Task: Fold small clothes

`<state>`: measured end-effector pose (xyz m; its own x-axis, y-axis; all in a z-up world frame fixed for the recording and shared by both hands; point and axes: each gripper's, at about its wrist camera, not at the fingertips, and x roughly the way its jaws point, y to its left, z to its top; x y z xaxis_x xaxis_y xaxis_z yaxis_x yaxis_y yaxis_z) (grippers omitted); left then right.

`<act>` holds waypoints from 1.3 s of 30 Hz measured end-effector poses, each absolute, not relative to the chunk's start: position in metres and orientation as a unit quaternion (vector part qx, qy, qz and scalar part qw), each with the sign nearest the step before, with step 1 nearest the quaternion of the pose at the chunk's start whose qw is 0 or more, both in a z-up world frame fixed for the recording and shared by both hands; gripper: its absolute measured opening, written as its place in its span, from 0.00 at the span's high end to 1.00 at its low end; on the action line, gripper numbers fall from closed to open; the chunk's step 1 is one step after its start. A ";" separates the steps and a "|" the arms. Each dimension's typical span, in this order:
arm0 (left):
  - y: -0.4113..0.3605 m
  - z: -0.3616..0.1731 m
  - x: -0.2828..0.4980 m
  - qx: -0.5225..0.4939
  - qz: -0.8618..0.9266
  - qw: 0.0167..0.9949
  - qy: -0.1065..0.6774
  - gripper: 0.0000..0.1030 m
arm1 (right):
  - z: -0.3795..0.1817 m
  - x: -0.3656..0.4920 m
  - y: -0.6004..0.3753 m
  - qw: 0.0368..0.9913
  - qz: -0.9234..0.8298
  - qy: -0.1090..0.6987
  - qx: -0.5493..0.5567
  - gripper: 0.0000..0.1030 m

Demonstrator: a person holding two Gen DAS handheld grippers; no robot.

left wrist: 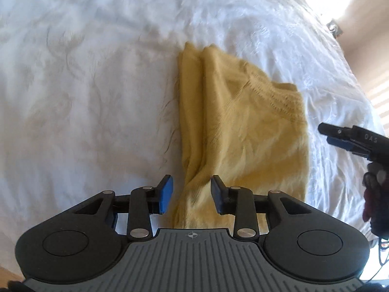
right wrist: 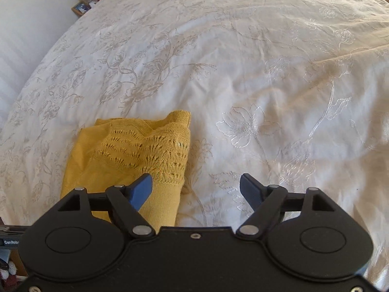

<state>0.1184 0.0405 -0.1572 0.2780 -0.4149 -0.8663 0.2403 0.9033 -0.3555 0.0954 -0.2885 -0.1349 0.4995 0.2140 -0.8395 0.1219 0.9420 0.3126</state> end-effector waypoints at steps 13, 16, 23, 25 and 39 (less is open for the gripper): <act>-0.015 -0.167 0.178 -0.101 -0.213 0.813 0.532 0.49 | -0.136 0.071 -0.282 0.850 0.056 0.492 0.181 0.21; -0.018 -0.168 0.180 -0.075 -0.220 0.805 0.545 0.61 | -0.134 0.070 -0.282 0.852 0.058 0.486 0.186 0.21; -0.010 -0.167 0.181 0.006 -0.222 0.817 0.532 0.90 | -0.136 0.074 -0.271 0.856 0.067 0.485 0.167 0.21; -0.007 -0.171 0.184 -0.004 -0.221 0.814 0.538 0.90 | -0.138 0.077 -0.267 0.855 0.069 0.489 0.159 0.21; 0.003 -0.179 0.194 -0.050 -0.225 0.800 0.554 0.79 | -0.184 0.169 -0.279 0.841 0.023 0.528 0.114 0.17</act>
<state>0.1943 0.0033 -0.1786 0.2857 -0.4155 -0.8635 0.3041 0.8938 -0.3295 0.1689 -0.2791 -0.1838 0.4409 0.1589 -0.8834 0.0817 0.9730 0.2158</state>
